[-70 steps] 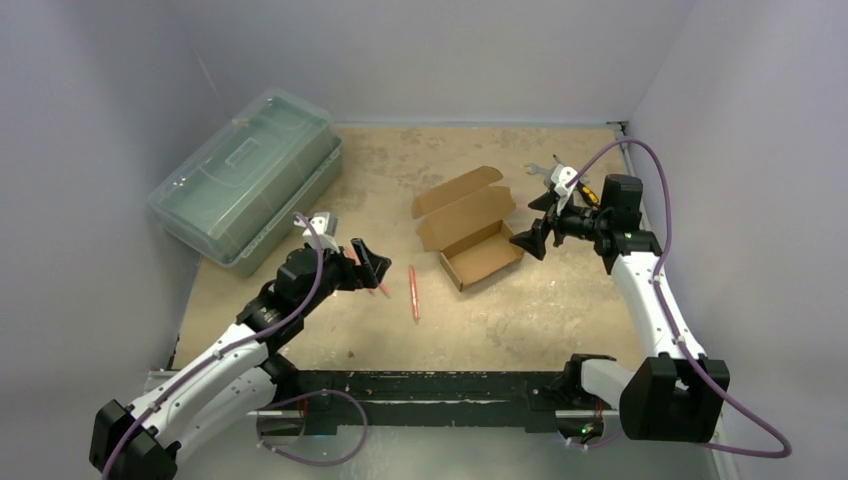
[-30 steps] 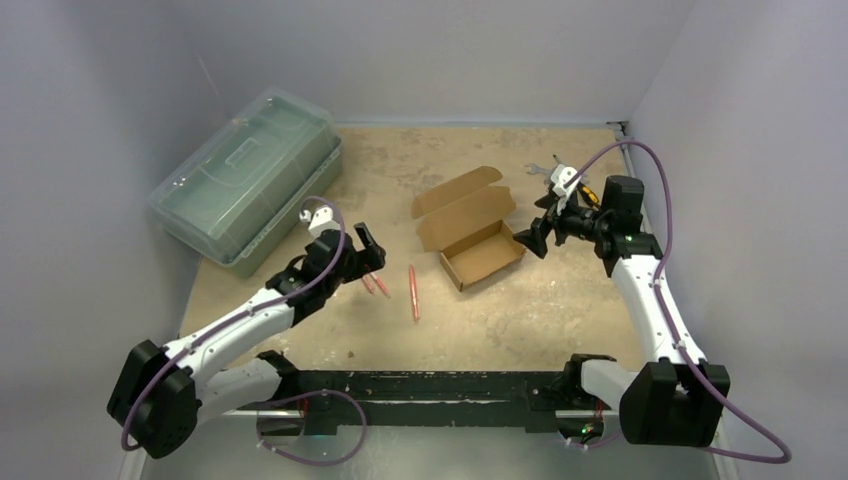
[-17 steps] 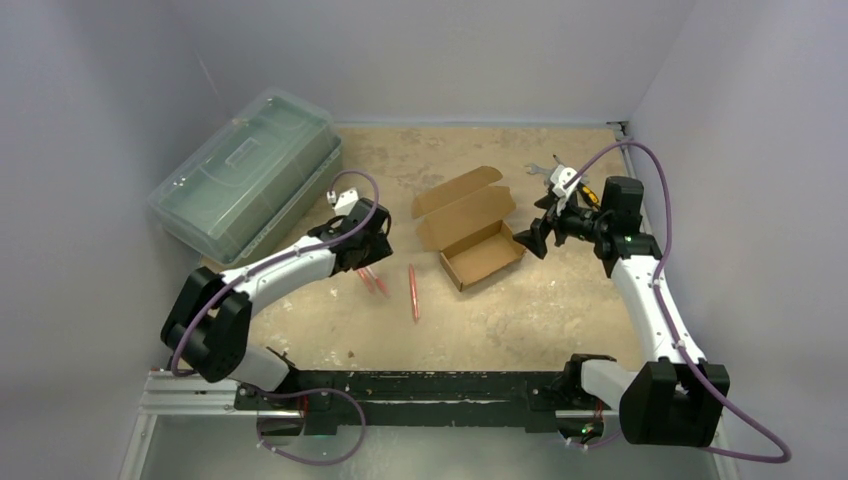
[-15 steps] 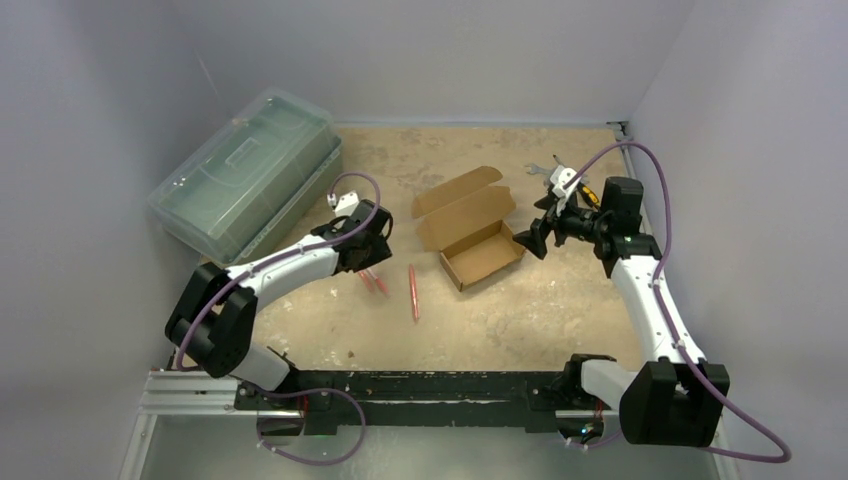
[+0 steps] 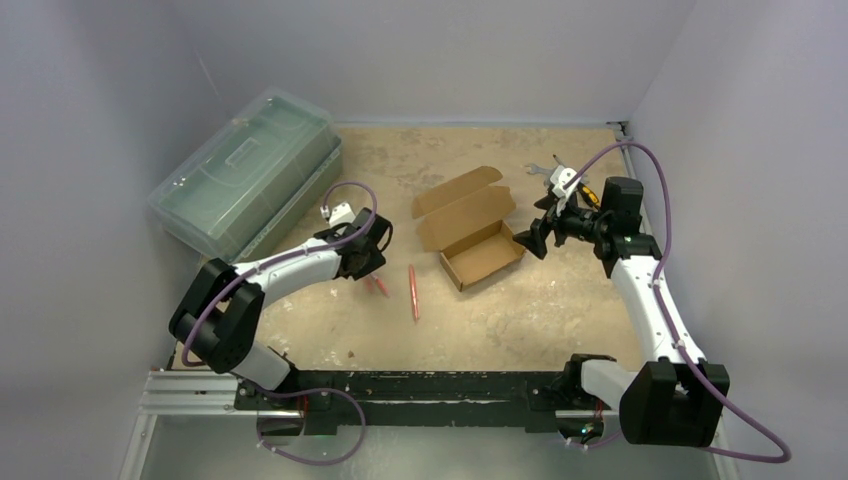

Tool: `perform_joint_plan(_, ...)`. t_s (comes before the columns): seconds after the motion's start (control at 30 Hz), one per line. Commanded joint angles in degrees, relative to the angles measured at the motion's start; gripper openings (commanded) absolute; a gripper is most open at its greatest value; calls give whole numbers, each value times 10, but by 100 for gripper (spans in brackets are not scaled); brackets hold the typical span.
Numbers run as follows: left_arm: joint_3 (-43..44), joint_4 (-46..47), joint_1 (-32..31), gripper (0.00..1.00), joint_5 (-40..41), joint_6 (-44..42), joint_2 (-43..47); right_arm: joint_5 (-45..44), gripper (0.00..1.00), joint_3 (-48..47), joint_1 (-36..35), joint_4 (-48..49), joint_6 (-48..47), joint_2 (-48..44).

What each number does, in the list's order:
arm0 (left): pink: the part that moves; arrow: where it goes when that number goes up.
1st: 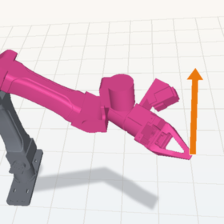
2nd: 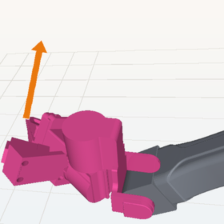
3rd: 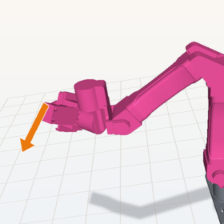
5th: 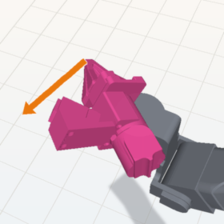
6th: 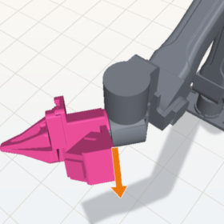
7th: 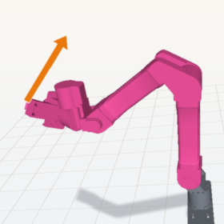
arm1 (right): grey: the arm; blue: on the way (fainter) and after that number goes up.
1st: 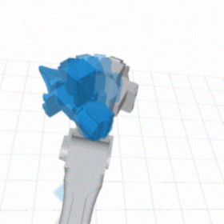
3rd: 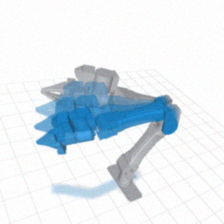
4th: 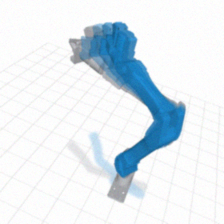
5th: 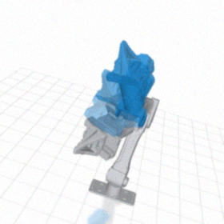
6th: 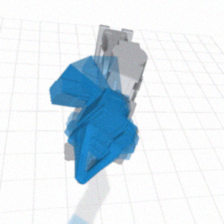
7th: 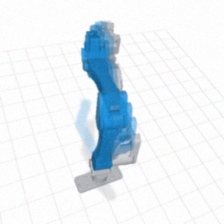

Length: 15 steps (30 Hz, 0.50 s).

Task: Fold the paper box
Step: Pick up the product from the center of the board.

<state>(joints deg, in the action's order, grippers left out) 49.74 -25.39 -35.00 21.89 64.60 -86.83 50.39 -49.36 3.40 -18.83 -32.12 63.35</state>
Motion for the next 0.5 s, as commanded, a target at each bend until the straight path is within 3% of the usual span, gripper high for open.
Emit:
perform_joint_plan(0.0,-5,9,-3,33,19,19,-6,-6,99,2,1,12,2,-13)
perform_joint_plan(0.47,-12,35,-3,27,4,12,-29,-6,99,3,2,12,1,-11)
